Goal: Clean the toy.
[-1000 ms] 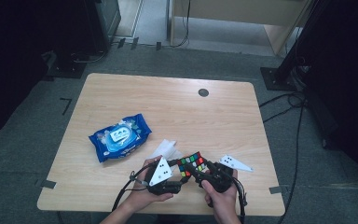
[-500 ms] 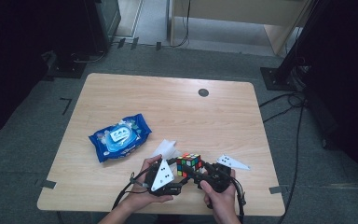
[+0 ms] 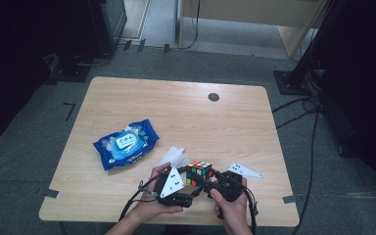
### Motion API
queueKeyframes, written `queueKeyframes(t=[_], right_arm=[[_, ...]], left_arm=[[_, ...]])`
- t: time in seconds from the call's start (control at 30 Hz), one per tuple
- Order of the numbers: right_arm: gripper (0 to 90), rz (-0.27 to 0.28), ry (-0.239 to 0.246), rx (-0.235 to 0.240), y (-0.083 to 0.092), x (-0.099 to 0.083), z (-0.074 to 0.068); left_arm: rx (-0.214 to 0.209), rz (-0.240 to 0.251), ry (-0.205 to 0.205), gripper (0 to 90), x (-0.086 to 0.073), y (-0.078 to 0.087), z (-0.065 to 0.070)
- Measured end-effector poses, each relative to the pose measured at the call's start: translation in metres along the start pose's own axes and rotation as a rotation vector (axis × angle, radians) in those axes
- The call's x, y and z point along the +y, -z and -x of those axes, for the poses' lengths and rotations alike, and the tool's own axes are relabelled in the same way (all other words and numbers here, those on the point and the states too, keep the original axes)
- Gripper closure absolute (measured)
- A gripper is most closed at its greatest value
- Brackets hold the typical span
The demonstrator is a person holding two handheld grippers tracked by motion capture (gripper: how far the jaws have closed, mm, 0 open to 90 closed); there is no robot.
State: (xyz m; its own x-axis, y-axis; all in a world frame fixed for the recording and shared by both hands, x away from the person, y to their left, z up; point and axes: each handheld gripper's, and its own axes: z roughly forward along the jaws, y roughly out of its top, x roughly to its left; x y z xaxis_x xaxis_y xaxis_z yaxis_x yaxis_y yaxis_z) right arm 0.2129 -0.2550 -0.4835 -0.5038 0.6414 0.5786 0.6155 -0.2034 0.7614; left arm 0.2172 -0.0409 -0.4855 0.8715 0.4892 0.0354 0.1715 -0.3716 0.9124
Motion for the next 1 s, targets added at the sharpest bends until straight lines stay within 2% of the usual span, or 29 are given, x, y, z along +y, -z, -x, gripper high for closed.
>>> queueKeyframes(t=[0.17,0.3,0.47,0.57,0.7,0.87,1.0], right_arm=[[34.5,-0.002,0.000,0.005,-0.0020,-0.0010,-0.0013],[34.4,-0.004,-0.007,-0.004,-0.0025,-0.0023,0.0002],[34.4,-0.008,-0.001,-0.018,-0.0034,-0.0031,0.0006],[34.4,-0.007,-0.001,-0.016,-0.0044,-0.0040,0.0004],[34.4,-0.008,0.001,-0.014,-0.0054,-0.0048,-0.0011],[34.4,-0.002,-0.007,-0.007,-0.0043,-0.0042,-0.0018],[34.4,-0.001,-0.008,-0.002,-0.0035,-0.0035,-0.0005]], left_arm=[[0.002,0.006,0.011,17.9,0.0008,0.0001,0.0005],[0.016,0.003,-0.002,17.3,0.0014,-0.0003,0.0027],[0.000,0.024,0.021,16.6,0.0029,0.0019,0.0014],[0.010,0.014,0.022,16.9,0.0022,0.0002,0.0015],[0.034,-0.006,-0.001,19.2,-0.0004,-0.0029,0.0042],[0.037,0.006,-0.016,21.1,-0.0006,-0.0012,0.0045],[0.019,0.010,-0.028,24.0,-0.0026,0.0000,0.0026]])
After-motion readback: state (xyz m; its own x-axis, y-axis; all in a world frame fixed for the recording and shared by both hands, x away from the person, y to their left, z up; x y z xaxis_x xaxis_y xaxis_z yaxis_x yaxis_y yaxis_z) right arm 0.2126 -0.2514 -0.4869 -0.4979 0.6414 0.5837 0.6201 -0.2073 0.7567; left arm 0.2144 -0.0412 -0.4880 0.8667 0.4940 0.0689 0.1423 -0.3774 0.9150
